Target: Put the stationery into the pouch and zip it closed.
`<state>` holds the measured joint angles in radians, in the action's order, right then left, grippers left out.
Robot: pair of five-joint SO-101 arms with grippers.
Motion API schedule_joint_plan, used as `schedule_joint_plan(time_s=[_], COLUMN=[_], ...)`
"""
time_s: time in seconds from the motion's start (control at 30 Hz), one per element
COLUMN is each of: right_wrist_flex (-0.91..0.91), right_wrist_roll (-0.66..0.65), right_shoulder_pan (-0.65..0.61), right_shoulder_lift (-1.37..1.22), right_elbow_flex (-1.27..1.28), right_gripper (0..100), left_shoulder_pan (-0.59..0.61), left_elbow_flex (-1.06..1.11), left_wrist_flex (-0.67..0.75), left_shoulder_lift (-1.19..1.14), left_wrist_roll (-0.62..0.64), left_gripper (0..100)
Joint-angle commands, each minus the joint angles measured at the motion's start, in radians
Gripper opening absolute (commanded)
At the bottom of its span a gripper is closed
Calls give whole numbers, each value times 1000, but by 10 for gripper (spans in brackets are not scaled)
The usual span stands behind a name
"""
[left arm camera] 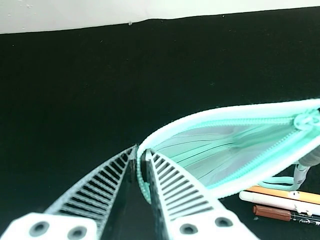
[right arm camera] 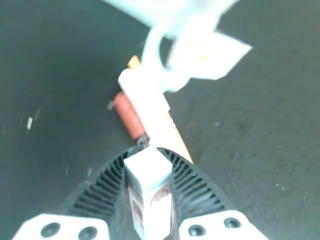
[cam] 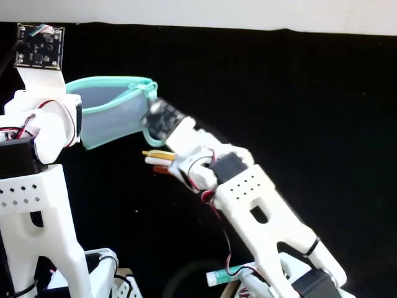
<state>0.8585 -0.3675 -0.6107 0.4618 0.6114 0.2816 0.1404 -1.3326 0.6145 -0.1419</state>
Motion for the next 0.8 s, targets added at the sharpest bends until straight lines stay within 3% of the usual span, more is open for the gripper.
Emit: schedule_joint_plan(time_s=[0.0,0.27,0.53,0.77], right_wrist_flex=[-61,-76,-140,-136], right_wrist_roll=[124,311,339,338], right_shoulder_pan=[30,30,21,-81], right_shoulder_lift=[48,38,-53,-217], right_elbow_flex=[-105,-363,-529,-776], right_gripper=[8,8,8,8], left_shoulder_pan=[7,7,7,8], left_elbow_flex=[-2,-2,-2,-1], left_wrist_flex=[-11,-25,-25,-25], left_shoulder_lift=[1,1,1,1], left_wrist_roll=[2,5,6,6], left_gripper=[6,6,6,6])
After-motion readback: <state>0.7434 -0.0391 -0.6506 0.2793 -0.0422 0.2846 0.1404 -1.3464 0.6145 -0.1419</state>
